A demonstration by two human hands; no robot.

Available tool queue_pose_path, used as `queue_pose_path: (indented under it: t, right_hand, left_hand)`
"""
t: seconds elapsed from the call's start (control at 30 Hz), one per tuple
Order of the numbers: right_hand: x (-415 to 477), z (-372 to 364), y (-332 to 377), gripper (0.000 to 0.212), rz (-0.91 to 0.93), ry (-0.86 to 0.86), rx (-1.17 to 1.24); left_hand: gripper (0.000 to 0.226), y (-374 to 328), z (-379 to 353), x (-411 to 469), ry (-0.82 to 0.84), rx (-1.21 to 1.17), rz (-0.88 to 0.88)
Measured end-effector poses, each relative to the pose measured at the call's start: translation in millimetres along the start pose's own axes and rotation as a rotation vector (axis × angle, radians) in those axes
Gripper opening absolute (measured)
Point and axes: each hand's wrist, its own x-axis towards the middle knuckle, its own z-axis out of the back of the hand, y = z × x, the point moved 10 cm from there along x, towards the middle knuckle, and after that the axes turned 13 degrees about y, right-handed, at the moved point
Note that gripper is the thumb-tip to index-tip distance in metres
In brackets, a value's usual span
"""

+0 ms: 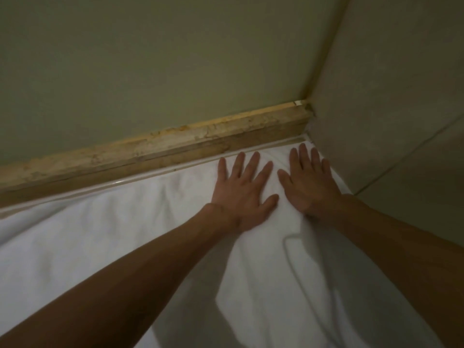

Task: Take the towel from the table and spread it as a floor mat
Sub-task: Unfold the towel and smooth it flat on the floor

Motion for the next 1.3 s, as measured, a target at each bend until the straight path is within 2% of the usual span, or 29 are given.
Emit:
queue_pose_path:
  t: [0.17, 0.27, 0.4, 0.83, 1.13, 1.3]
  right_hand:
    - [-19.0, 8.4, 6.1, 0.063, -0.022, -0.110, 0.010]
    - [-21.0, -1.7, 3.4, 0.062, -0.041, -0.040, 0.087]
    - [-11.1, -9.3, 5.1, 0.066, -0.025, 0.028, 0.054]
    - [-4.1, -2.0, 3.4, 0.068, -0.040, -0.045, -0.002]
    - [-63.2, -19.7, 18.0, 0.068, 0.152, -0.127, -0.070]
    - [-115.7, -26.9, 19.0, 0.068, 0.183, -0.139, 0.063]
  left_hand:
    - [0.074, 3.5, 0.1, -4.5, 0.005, -0.008, -0.004]
    - [0.074, 9.8, 0.4, -9.0, -0.005, 0.001, 0.002]
    - [0.074, 16.8, 1.5, -10.4, -0.011, 0.002, 0.010]
    - [0.070, 11.1, -0.6, -1.4, 0.028, 0.000, -0.018]
    - [0.066, -12.1, -6.9, -33.3, 0.073, -0.051, -0.001]
    - [0.066, -52.3, -21.1, -86.5, 0.074, -0.097, -0.078]
